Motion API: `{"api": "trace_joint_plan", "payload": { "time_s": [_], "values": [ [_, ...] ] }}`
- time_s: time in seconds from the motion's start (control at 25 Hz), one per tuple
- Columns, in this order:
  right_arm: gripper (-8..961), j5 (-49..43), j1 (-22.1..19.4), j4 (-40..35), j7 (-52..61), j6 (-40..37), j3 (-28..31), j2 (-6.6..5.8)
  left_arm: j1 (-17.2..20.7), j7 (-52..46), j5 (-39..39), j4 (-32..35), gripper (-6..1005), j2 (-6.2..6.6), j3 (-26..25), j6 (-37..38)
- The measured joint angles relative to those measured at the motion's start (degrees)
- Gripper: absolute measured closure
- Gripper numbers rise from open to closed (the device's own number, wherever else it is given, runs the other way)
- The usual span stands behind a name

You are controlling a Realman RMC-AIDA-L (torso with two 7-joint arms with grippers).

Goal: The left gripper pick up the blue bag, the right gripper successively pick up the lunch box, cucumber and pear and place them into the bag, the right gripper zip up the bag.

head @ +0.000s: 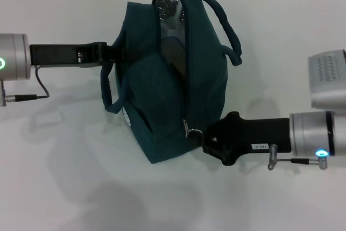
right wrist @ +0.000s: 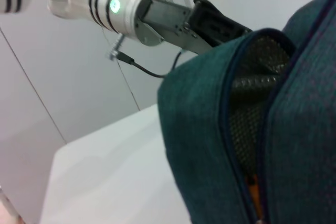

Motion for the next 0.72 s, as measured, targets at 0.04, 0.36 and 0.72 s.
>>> {"api": "trace_joint_plan", "payload": {
  "time_s": [0.04,0.36,0.72],
  "values": [
    [942,-0.12,-0.23,-0.02,-0.06,-1.04,0.47,-0.05,0.03,0.08,-0.02,0.0,936,0.0,-0.01,0.0],
    [942,-0.47,-1.99,-1.0,-1.03,-3.81,2.24,-0.27,0.19,0.25,-0.17,-0.04,936,-0.3,0.0,0.0],
    [941,-1.31,-4.63,-3.71,-1.22,-5.31,5.59,-1.9,0.86,0.25,-0.53,-0.06,936,-0.42,0.01,0.05]
  ]
}}
